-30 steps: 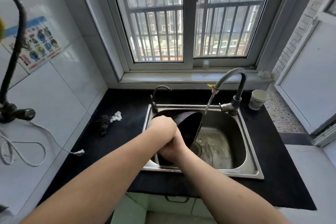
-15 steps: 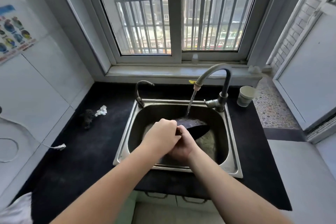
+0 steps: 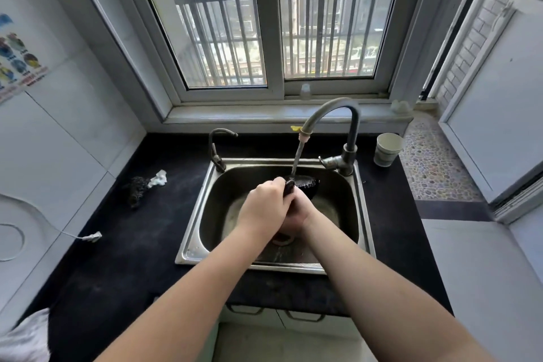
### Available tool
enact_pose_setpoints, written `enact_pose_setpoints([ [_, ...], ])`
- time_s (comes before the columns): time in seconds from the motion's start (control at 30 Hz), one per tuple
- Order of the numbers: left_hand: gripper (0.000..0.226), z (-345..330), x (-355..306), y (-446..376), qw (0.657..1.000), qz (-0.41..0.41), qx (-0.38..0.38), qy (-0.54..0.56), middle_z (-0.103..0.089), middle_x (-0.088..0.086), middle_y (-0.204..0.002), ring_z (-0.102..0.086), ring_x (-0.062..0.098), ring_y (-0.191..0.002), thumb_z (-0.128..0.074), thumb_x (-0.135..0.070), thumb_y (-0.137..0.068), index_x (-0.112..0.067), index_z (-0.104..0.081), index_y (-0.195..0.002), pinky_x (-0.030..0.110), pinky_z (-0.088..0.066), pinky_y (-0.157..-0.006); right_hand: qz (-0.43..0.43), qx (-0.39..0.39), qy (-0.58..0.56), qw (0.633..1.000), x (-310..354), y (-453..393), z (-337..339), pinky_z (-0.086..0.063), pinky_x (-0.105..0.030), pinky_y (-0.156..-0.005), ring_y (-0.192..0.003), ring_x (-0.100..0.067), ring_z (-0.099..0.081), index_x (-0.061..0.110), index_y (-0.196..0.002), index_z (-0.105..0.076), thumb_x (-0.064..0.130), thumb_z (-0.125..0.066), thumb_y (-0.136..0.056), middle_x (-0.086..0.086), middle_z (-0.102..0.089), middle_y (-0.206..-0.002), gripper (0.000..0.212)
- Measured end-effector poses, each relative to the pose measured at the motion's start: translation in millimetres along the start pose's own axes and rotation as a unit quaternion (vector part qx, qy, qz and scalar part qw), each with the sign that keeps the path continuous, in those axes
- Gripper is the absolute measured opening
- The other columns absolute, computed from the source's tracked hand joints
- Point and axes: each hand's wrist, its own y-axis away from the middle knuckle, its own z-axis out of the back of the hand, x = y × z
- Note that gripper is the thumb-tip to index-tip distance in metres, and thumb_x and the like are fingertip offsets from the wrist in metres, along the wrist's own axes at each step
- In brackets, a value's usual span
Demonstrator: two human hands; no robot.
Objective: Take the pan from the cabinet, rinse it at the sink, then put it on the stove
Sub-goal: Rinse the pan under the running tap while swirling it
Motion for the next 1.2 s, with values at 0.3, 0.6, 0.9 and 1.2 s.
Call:
enact_pose_setpoints([
  [0.3, 0.038, 8.7, 19.9, -26.1, 0.999, 0.018, -0.027, -0.010, -0.071, 0.010, -0.104, -0.065, 0.031, -0.100, -0.057, -0.039, -0.091, -0.014, -0.063, -0.119, 0.040, -0.052, -0.085, 0.027, -0.060, 0.036, 0.997, 8.5, -15.4, -15.6, -0.053, -0.035, -0.080, -0.090, -0.022, -0.065, 0.016, -0.096, -0.069, 0.040, -0.054, -0.085, -0.002, -0.068, -0.097, 0.030],
  [0.6, 0.033, -15.3, 4.8, 9.0, 1.000, -0.018, -0.017, 0.000, -0.073, 0.000, -0.090, -0.067, 0.027, -0.086, -0.056, -0.053, -0.086, -0.032, -0.061, -0.111, 0.037, -0.054, -0.073, -0.022, -0.098, 0.112, 0.989, 5.1, 19.5, 20.7, -0.037, -0.021, -0.063, -0.060, -0.013, -0.055, 0.016, -0.063, -0.060, 0.024, -0.060, -0.071, 0.003, -0.059, -0.058, 0.012],
  [0.9, 0.041, -25.3, -6.1, 27.5, 0.984, -0.053, 0.135, 0.101, -0.065, -0.011, -0.074, -0.058, 0.006, -0.070, -0.075, -0.055, -0.070, -0.036, -0.065, -0.105, 0.030, -0.052, -0.071, -0.049, -0.121, 0.112, 0.985, -2.4, 60.3, 66.6, -0.036, -0.016, -0.048, -0.046, -0.011, -0.052, 0.012, -0.063, -0.061, 0.028, -0.057, -0.082, 0.000, -0.058, -0.060, 0.026],
  [1.2, 0.038, -76.5, 33.5, 47.5, 0.846, 0.238, 0.149, 0.453, -0.058, 0.007, -0.061, -0.056, 0.014, -0.043, -0.042, -0.035, -0.101, -0.008, -0.059, -0.082, 0.023, -0.046, -0.044, -0.090, -0.184, 0.111, 0.972, -7.8, 85.0, 57.8, -0.054, -0.025, -0.042, -0.046, -0.021, -0.063, -0.005, -0.099, -0.052, 0.023, -0.048, -0.095, -0.018, -0.063, -0.076, 0.029],
])
